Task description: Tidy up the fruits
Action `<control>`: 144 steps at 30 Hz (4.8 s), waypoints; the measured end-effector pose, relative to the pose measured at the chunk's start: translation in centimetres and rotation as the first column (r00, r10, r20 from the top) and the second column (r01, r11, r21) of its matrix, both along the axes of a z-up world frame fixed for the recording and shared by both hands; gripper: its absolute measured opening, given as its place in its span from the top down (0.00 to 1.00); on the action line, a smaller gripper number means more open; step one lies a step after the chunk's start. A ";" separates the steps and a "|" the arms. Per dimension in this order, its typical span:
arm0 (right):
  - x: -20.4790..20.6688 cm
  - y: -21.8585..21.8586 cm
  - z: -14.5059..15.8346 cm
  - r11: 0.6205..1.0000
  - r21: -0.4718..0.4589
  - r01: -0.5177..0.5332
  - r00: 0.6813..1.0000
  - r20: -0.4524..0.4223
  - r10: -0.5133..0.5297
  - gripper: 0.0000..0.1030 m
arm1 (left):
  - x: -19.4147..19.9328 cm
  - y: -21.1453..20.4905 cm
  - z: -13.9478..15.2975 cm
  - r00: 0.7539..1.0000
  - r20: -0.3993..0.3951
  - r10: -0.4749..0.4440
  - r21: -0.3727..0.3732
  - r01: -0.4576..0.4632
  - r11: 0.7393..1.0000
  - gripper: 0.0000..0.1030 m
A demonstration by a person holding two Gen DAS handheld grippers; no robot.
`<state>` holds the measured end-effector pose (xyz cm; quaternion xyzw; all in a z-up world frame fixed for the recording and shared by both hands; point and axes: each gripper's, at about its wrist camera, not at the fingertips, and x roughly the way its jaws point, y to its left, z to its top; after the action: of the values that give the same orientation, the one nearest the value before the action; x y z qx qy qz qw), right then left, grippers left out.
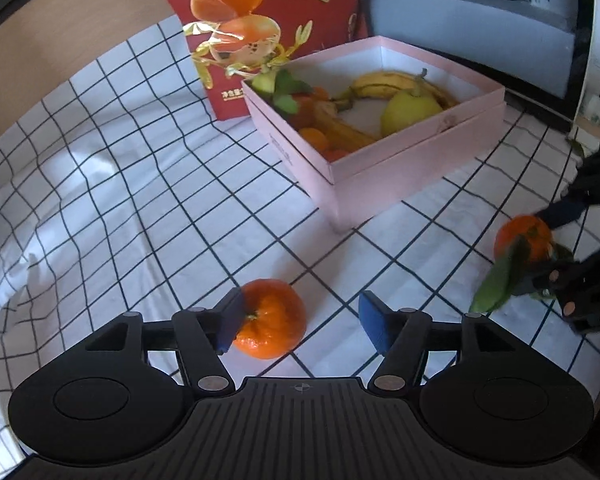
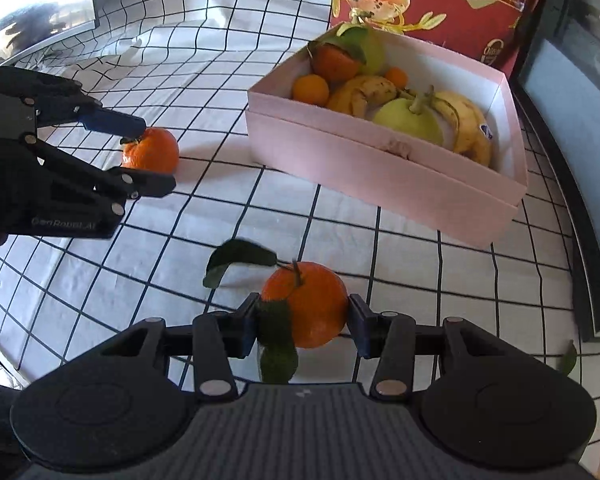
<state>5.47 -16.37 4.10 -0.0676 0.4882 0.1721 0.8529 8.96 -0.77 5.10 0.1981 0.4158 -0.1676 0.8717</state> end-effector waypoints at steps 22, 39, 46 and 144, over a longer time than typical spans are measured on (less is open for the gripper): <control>-1.6 -0.8 0.8 1.000 0.003 0.029 1.000 0.008 -0.029 0.47 | 3.9 3.7 -1.6 0.964 -0.170 0.202 -0.170 -0.231 0.958 0.47; -2.0 -1.0 1.3 0.998 0.065 0.008 1.000 0.028 -0.010 0.46 | -1.5 1.2 1.2 0.969 -0.232 0.080 -0.265 -0.142 0.954 0.48; -1.7 -0.2 1.1 0.999 0.035 -0.014 0.999 0.038 0.013 0.44 | -3.0 -0.4 1.0 0.957 -0.284 0.056 -0.278 -0.138 0.951 0.48; -1.3 -3.6 -2.8 0.952 0.143 0.272 0.927 0.225 -0.298 0.23 | -4.7 -4.0 -4.5 0.922 0.144 0.359 -0.278 -0.310 0.909 0.45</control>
<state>4.12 -20.00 1.34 0.0300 0.3740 0.0630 0.9248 4.25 -4.73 0.65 0.0277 0.3331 -0.0461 0.9414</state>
